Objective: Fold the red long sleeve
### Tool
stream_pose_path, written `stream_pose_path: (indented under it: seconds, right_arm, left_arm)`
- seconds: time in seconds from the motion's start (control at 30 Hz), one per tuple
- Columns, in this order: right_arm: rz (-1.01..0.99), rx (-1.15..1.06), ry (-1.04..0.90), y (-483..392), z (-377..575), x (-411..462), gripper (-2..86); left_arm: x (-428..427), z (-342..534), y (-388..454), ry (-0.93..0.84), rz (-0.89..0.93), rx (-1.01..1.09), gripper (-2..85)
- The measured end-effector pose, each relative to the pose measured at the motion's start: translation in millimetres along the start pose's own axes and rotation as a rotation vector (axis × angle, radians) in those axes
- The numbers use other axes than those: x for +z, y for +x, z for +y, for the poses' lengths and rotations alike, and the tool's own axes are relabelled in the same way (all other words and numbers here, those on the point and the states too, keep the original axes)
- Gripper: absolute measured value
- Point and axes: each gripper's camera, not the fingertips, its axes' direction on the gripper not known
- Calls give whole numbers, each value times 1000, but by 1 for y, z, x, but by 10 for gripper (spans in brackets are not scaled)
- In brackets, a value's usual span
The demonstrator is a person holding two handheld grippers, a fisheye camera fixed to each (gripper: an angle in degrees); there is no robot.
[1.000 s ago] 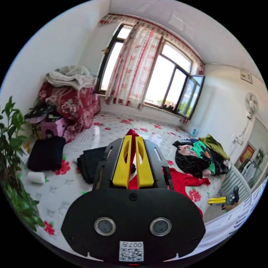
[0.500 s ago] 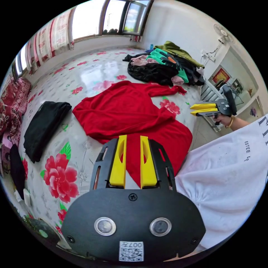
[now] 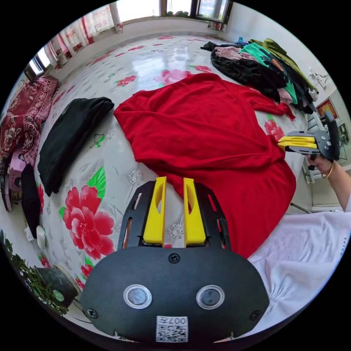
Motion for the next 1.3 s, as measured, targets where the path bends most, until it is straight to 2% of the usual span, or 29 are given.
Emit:
stream_pose_path:
  seconds: [0.13,0.2,0.27,0.4,0.5,0.57,0.67,0.8,0.9,0.93,1.0,1.1,1.13,1.2,1.3]
  right_arm:
    - [-65,-128,46,-29,24,-38,6]
    - [-69,-147,-15,-37,37,-28,8]
    - [-85,-148,-167,-42,52,1,18]
    - [-94,-67,-195,-28,61,1,51]
    - [82,119,-78,22,68,-26,61]
    - [283,387,-5,86,82,-45,61]
    - [391,653,4,164,108,-52,61]
    - [407,764,-87,229,127,-36,60]
    - [317,860,-102,261,141,-17,51]
    - [278,862,-19,260,145,-19,43]
    - [265,896,15,259,149,-16,30]
    - [129,838,170,245,142,-32,16]
    - [104,790,277,230,134,-50,12]
    - [60,665,417,196,113,-81,9]
    - [-33,342,575,107,69,-130,8]
  left_arm:
    - [5,7,1,7,-24,2,78]
    - [1,10,-6,32,2,-38,78]
    - [-1,11,-12,35,21,-69,78]
    - [-16,21,-19,24,10,-131,72]
    - [-32,40,-22,48,-11,-179,66]
    - [-40,55,-23,56,-5,-217,63]
    - [-49,80,-25,45,29,-293,62]
    - [-62,106,-23,20,62,-355,59]
    - [-70,118,-19,-2,52,-387,56]
    - [-72,120,-18,-4,51,-393,56]
    - [-77,126,-15,-4,49,-418,56]
    - [-81,131,-14,5,62,-434,55]
    - [-82,132,-14,7,62,-434,55]
    - [-85,136,-14,13,53,-436,53]
    - [-91,141,-18,32,39,-441,51]
